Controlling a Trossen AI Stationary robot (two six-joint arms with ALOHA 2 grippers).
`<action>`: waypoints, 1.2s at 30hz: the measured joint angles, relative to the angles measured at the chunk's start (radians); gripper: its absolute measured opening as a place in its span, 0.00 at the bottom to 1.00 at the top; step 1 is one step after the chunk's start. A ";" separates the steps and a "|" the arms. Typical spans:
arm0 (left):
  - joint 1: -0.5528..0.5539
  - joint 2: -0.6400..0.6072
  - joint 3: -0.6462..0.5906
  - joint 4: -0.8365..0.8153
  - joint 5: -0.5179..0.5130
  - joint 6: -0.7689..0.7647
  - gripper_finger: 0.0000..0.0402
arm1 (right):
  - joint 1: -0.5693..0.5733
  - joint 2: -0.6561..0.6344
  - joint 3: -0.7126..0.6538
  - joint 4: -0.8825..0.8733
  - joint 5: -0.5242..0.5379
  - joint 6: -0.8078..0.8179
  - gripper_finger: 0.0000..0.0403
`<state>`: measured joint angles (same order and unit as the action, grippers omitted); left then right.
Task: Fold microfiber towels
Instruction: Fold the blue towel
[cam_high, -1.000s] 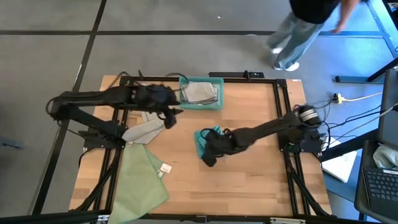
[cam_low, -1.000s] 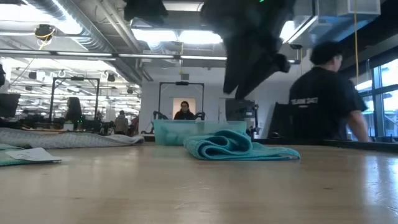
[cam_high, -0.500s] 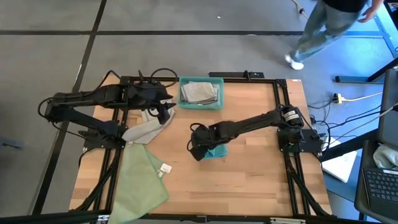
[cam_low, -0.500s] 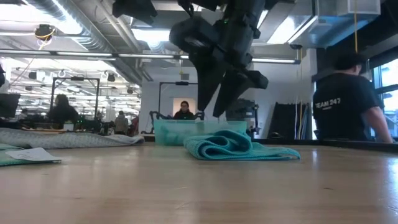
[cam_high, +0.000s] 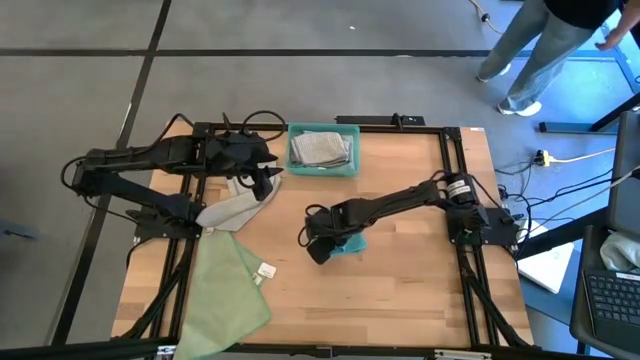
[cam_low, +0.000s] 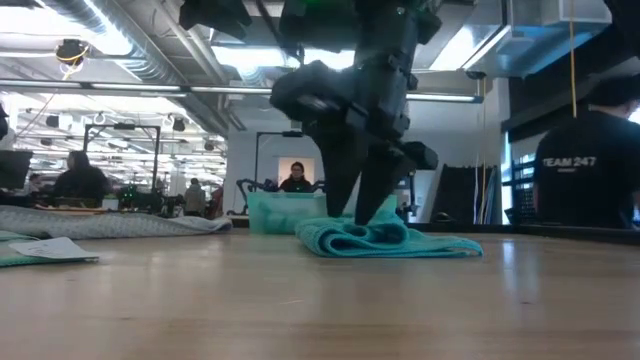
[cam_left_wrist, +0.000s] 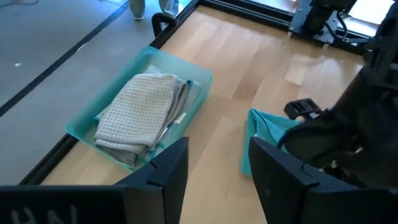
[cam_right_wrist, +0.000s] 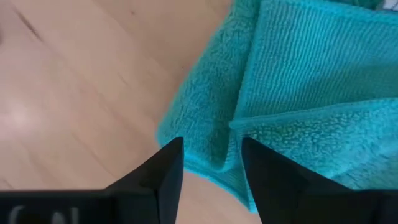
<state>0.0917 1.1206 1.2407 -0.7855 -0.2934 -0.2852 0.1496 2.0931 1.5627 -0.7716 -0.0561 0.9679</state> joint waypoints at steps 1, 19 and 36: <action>-0.002 0.000 0.000 0.000 0.000 -0.001 0.40 | -0.003 0.001 0.000 0.000 -0.003 0.007 0.42; -0.076 0.000 0.000 -0.005 -0.001 -0.056 0.40 | -0.008 -0.008 0.002 -0.071 0.088 -0.004 0.57; -0.080 0.000 0.000 -0.052 -0.001 -0.079 0.40 | -0.001 0.058 0.003 -0.020 0.156 -0.004 0.57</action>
<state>0.0113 1.1206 1.2407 -0.8372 -0.2939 -0.3645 0.1483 2.1509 1.5654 -0.7914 0.0995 0.9636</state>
